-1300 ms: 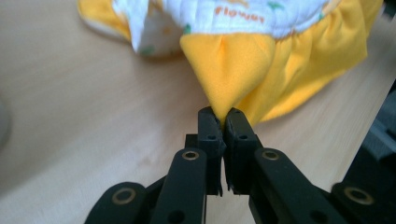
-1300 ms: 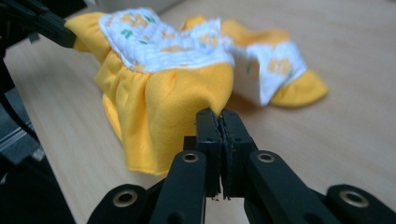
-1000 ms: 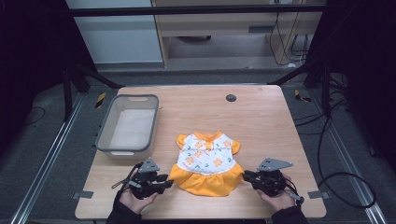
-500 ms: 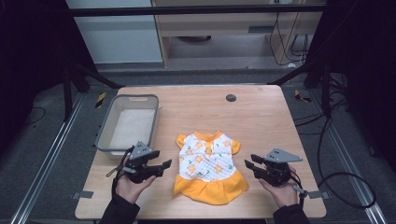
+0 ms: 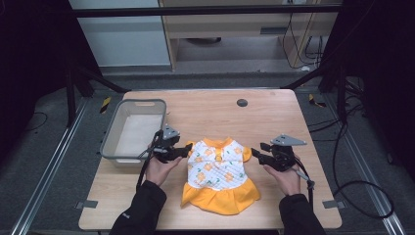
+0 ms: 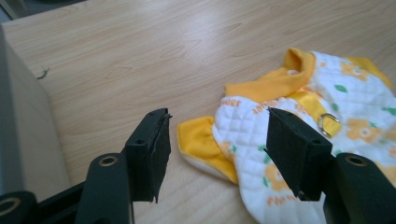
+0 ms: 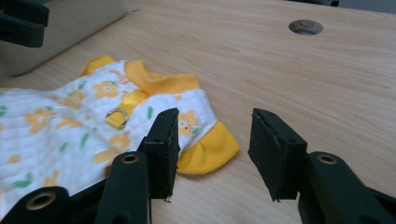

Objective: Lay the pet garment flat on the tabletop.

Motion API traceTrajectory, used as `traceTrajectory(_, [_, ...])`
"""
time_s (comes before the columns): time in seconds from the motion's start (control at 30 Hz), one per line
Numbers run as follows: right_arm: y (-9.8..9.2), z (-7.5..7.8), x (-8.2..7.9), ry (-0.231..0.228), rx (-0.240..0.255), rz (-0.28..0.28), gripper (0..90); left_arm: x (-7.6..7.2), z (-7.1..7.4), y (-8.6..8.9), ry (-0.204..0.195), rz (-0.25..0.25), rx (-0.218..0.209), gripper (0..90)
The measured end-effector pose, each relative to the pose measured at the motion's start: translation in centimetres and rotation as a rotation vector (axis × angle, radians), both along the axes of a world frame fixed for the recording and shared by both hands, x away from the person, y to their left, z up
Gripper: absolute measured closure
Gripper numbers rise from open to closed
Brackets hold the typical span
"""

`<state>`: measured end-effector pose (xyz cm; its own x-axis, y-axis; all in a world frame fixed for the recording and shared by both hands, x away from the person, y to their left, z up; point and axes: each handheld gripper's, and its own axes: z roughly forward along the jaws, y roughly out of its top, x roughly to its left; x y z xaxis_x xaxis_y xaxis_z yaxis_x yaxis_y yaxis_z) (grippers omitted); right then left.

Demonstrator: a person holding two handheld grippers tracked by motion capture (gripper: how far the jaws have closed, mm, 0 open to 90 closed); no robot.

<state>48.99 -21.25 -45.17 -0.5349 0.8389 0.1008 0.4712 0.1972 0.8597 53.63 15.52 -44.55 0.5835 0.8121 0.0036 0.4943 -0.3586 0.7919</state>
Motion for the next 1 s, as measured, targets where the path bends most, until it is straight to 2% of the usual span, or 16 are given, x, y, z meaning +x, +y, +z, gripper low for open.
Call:
traceTrajectory(0.13, [1.0,-1.4,2.0,0.038,-0.04,-0.016,54.6,1.9,-1.4,-0.7,0.027,0.016,0.014,40.4])
traceTrajectory(0.2, [1.4,-2.3,2.7,0.057,-0.052,-0.014,55.8,2.6,-2.2,-0.8,0.052,0.023,-0.007,41.2])
traceTrajectory(0.3, [1.7,-3.5,3.6,0.078,-0.089,-0.017,56.6,3.3,-3.6,-1.0,0.068,0.024,0.047,42.3])
traceTrajectory(0.33, [1.7,-3.8,3.8,0.084,-0.096,-0.019,56.5,3.5,-3.9,-1.0,0.078,0.025,0.067,42.3])
traceTrajectory(0.4, [1.8,-4.2,4.2,0.095,-0.096,-0.02,56.5,3.7,-4.4,-0.9,0.085,0.032,0.075,41.9])
traceTrajectory(0.47, [1.9,-4.5,4.4,0.1,-0.102,-0.014,56.7,3.9,-4.6,-0.6,0.099,0.041,0.052,41.2])
traceTrajectory(0.57, [2.3,-5.1,4.7,0.114,-0.14,-0.008,59.1,3.8,-4.8,-0.5,0.101,0.045,0.069,43.7])
traceTrajectory(0.63, [2.4,-5.3,4.7,0.122,-0.15,-0.001,61.4,3.7,-5.1,-0.5,0.102,0.049,0.067,45.1])
traceTrajectory(0.67, [2.5,-5.4,4.7,0.118,-0.15,-0.002,62.5,3.6,-5.2,-0.5,0.102,0.048,0.049,46.3])
traceTrajectory(0.73, [2.6,-5.4,4.6,0.117,-0.153,0.002,67.5,3.4,-5.2,-0.5,0.103,0.045,0.039,51.8])
traceTrajectory(0.83, [3.0,-5.2,4.4,0.13,-0.163,0.016,81.5,3.2,-5.2,-0.8,0.106,0.034,0.035,63.8])
traceTrajectory(0.93, [3.4,-5.0,4.3,0.127,-0.188,0.025,87.2,3.0,-5.1,-1.1,0.12,0.035,0.03,73.7])
traceTrajectory(1.0, [3.5,-5.0,4.2,0.133,-0.177,0.024,88.6,3.0,-4.9,-1.1,0.136,0.041,0.026,81.1])
